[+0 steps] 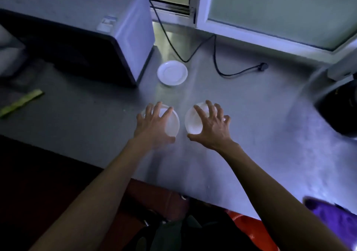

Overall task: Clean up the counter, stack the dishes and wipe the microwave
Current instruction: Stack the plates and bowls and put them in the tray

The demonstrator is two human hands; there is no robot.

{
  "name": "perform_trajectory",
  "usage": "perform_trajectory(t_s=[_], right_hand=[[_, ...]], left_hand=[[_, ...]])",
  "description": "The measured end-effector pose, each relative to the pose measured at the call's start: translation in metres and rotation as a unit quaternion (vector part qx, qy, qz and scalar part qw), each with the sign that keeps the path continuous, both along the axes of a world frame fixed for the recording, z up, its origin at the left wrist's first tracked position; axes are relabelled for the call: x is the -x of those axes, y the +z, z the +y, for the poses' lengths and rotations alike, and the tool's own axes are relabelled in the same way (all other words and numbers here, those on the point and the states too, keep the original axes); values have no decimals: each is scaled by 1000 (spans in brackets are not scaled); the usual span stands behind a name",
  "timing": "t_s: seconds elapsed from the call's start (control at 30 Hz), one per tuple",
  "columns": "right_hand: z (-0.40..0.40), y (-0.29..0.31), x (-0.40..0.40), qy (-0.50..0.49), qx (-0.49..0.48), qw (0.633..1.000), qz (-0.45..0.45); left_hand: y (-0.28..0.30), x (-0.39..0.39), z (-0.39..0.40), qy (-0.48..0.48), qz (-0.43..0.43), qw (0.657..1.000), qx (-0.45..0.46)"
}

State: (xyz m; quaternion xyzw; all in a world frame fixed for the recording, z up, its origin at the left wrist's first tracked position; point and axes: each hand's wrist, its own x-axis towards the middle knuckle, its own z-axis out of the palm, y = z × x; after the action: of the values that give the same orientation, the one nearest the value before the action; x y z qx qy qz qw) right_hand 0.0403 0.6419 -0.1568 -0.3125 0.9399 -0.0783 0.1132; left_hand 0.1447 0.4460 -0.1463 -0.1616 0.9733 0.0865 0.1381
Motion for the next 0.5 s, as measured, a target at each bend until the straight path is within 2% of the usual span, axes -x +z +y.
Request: perform_trajectory(t_s=[0.5], right_hand=[[-170, 54, -212, 191, 35, 979, 54]], left_hand=[[39, -294, -130, 195, 49, 979, 31]])
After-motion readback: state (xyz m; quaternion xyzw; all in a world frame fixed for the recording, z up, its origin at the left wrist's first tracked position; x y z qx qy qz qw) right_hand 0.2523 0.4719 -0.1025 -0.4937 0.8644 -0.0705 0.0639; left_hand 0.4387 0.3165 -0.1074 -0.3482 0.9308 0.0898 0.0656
